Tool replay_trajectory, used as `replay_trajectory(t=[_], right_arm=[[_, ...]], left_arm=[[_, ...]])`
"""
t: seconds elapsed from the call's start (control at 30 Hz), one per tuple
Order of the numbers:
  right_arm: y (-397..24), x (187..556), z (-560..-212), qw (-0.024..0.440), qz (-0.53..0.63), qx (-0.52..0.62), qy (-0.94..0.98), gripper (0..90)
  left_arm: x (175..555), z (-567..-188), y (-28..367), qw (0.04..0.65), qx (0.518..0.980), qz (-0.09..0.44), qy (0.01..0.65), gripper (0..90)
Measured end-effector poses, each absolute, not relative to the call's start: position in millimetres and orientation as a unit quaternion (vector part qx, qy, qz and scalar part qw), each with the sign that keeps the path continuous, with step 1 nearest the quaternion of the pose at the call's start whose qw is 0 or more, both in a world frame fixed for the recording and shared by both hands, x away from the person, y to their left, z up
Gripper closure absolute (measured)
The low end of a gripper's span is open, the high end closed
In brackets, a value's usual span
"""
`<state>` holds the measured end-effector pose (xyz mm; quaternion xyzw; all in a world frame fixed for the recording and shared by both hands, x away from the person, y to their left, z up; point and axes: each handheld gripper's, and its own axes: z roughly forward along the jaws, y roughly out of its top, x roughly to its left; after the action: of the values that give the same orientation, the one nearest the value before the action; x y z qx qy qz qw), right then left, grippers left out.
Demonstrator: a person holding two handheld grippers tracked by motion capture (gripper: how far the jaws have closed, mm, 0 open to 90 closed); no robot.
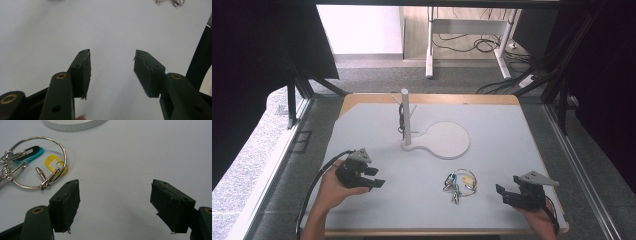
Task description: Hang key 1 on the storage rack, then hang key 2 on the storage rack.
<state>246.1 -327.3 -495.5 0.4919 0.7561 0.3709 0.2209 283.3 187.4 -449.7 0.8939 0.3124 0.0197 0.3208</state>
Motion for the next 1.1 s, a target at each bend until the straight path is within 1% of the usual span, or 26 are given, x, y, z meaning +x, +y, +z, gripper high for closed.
replay_trajectory(t=[0.07,0.1,0.13,0.2,0.47,0.67,0.8,0.97,1.1], right_arm=[[-328.5,247.3,-495.4,0.222,0.370,0.494,0.755,24.7],[-328.3,247.8,-495.4,0.222,0.370,0.494,0.755,24.9],[-327.3,248.5,-495.3,0.223,0.370,0.492,0.756,25.0],[-325.0,249.6,-494.7,0.224,0.369,0.489,0.758,25.7],[-310.6,262.1,-483.1,0.226,0.362,0.475,0.770,28.2],[-293.6,275.4,-458.1,0.206,0.336,0.438,0.808,33.9],[-284.5,282.5,-443.3,0.189,0.320,0.415,0.831,36.3],[-268.4,296.6,-428.7,0.171,0.293,0.383,0.859,44.2],[-256.9,307.7,-424.7,0.158,0.270,0.361,0.879,49.0]], left_arm=[[282.7,-454.8,185.0,0.314,0.897,0.015,0.311,48.5],[283.6,-456.1,184.1,0.299,0.903,0.016,0.309,48.4],[284.1,-456.3,184.6,0.297,0.903,0.020,0.310,48.4],[283.3,-456.2,187.5,0.315,0.894,0.013,0.317,49.0],[274.4,-452.9,197.0,0.342,0.880,0.010,0.331,46.9],[270.6,-452.5,198.9,0.338,0.881,0.012,0.331,45.4],[266.0,-448.5,201.9,0.353,0.876,0.007,0.327,44.8],[257.9,-445.1,204.3,0.352,0.880,0.016,0.318,44.3],[256.2,-441.9,207.2,0.361,0.876,0.024,0.319,44.5]])
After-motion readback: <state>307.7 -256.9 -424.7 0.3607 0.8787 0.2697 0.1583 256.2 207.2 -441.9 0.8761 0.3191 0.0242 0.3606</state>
